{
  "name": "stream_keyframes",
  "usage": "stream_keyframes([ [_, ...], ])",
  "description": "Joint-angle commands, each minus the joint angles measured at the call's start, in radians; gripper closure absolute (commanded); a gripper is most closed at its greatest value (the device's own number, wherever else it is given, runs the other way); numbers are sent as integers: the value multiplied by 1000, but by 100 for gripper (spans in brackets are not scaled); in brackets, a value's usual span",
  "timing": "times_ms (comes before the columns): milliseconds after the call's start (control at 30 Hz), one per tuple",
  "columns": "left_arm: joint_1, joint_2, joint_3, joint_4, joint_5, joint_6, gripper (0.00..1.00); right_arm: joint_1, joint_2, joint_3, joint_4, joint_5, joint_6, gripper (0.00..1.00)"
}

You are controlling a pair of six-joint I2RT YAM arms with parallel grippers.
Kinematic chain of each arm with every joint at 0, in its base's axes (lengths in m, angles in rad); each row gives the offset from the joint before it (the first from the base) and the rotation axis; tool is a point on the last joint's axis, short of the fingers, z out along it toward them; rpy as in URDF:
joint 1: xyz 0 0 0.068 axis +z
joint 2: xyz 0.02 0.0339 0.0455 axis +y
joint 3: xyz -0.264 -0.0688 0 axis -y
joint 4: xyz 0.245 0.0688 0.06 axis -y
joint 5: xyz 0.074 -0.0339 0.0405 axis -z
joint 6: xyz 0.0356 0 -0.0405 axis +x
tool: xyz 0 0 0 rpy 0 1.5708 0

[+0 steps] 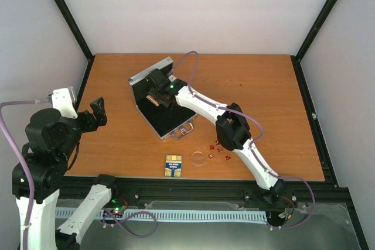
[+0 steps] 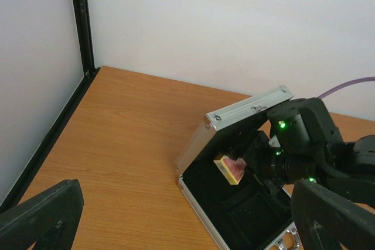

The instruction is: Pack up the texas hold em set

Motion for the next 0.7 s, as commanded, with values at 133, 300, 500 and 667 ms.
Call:
stream_keyframes([
  [133, 2, 28, 1, -5, -33, 37, 0, -27, 70, 29, 65, -33, 68, 97],
  [300, 2, 42, -22, 6, -35, 38, 0, -37, 93, 24, 50, -35, 86, 97],
  [500, 2, 48, -23, 6, -35, 31, 0, -41, 124, 21, 59, -33, 109, 94],
  [667, 2, 45, -32, -1, -36, 26, 0, -43, 135, 13, 40, -46, 133, 84],
])
